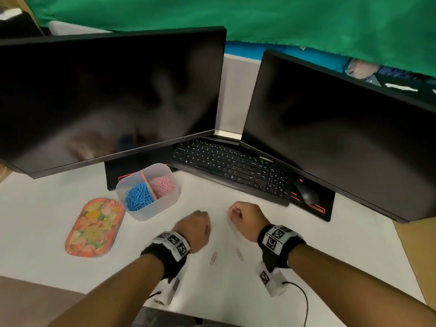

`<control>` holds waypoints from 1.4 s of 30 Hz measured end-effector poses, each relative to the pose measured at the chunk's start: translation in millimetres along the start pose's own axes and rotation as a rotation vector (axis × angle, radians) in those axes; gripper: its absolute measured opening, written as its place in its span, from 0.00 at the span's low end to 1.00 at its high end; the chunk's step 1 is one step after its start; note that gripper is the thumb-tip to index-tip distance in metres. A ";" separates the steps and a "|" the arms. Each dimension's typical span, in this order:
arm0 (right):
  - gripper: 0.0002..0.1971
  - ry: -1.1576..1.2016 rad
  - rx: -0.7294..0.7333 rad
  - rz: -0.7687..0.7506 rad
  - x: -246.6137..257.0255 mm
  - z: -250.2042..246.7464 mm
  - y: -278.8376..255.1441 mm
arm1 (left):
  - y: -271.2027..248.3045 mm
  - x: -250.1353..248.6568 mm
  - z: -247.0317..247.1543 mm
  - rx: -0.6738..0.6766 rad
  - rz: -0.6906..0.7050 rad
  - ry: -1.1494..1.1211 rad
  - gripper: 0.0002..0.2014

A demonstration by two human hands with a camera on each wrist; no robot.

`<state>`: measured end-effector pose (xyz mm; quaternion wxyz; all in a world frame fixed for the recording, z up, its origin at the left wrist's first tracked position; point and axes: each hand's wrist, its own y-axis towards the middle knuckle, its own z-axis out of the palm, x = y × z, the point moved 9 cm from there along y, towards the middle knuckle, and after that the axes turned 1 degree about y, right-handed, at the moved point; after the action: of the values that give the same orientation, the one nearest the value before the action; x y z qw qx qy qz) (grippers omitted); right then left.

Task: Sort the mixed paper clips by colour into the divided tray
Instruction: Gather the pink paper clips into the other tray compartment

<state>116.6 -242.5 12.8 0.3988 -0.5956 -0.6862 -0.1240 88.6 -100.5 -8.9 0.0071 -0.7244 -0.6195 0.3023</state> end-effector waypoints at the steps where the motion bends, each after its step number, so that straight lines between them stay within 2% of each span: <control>1: 0.13 0.032 0.004 -0.007 12.9 2.2 7.8 | -2.0 7.7 -17.5 -0.049 -0.032 -0.051 0.09; 4: 0.08 0.130 0.042 -0.058 61.9 16.6 32.6 | -8.2 37.4 -73.1 -0.203 -0.142 -0.119 0.09; 7: 0.09 0.135 0.065 -0.100 112.8 31.7 55.3 | -9.4 75.6 -114.3 -0.286 -0.294 -0.049 0.12; 11: 0.09 0.050 0.033 -0.116 159.5 48.1 84.5 | 1.2 105.6 -132.2 -0.231 -0.427 0.103 0.13; 16: 0.09 -0.022 0.051 -0.063 165.4 59.8 105.5 | 16.6 117.4 -128.3 -0.196 -0.474 0.089 0.12; 20: 0.11 -0.021 0.047 -0.044 153.5 44.7 102.4 | 18.3 113.5 -134.2 -0.262 -0.454 0.043 0.14; 24: 0.08 -0.084 0.062 -0.059 102.6 29.2 75.6 | 9.4 87.4 -120.7 -0.288 -0.298 -0.033 0.06; 26: 0.08 -0.174 0.093 -0.046 64.2 26.0 49.2 | 4.7 60.8 -92.7 -0.191 -0.189 -0.034 0.05; 28: 0.08 -0.246 0.132 0.043 21.3 25.4 16.3 | 1.8 37.5 -55.9 -0.060 -0.118 0.001 0.04; 32: 0.02 -0.408 0.211 0.169 -35.2 35.2 -34.1 | -1.2 4.6 15.8 0.183 -0.074 0.103 0.12; 34: 0.05 -0.449 0.218 0.175 -43.2 42.5 -44.1 | -5.9 -5.9 40.1 0.260 -0.064 0.169 0.15; 36: 0.07 -0.479 0.198 0.166 -44.0 47.2 -48.4 | -9.9 -11.7 54.1 0.290 -0.067 0.201 0.15; 42: 0.10 -0.514 0.166 0.152 -38.9 53.0 -50.5 | -10.9 -24.9 58.4 0.260 -0.059 0.301 0.09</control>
<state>48.1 -249.4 -33.4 0.2675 -0.6225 -0.7259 0.1180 51.5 -141.6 -41.8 0.2021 -0.7360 -0.5881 0.2676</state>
